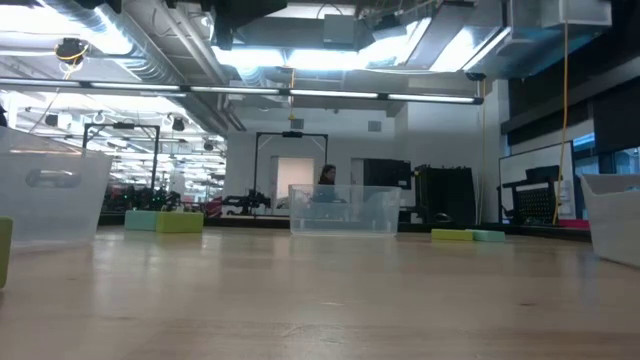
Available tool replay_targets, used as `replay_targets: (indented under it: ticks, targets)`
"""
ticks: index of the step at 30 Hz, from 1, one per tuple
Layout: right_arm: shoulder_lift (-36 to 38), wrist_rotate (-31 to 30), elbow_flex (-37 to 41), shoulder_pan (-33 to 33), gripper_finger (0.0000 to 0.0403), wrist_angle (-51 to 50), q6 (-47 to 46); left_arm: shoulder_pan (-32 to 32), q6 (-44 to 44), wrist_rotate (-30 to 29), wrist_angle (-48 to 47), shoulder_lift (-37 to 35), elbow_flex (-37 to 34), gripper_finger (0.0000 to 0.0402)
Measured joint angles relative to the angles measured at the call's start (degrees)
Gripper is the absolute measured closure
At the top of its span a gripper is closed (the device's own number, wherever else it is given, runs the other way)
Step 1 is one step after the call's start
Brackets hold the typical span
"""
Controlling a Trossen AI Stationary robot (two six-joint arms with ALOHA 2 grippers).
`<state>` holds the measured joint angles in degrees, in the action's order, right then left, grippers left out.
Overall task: Sort & place blocks by color
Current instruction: Put the orange block into the gray bin
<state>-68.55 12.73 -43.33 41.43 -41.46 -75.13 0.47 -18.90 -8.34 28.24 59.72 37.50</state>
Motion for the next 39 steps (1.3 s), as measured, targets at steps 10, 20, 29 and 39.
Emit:
replay_targets:
  ticks: [10, 20, 29, 39]
  targets:
    - [-8.6, 1.3, 0.0, -0.6, 0.0268, 0.1, -4.1, 0.0, 0.0, 0.0, -0.1, 0.0, 0.0, 0.0202]
    - [-14.5, 1.3, 0.0, -0.7, 0.0268, 1.8, -4.5, 0.0, 0.0, 0.0, -0.2, 0.0, 0.0, 0.0202]
    - [-16.8, -0.5, -0.2, -0.8, 0.0268, 2.6, -5.6, 0.0, 0.0, 0.0, -0.2, 0.0, 0.0, 0.0202]
    - [-17.0, -3.0, 0.0, -0.8, 0.0236, 1.9, -5.4, 0.0, 0.0, 0.0, -0.2, 0.0, 0.0, 0.0202]
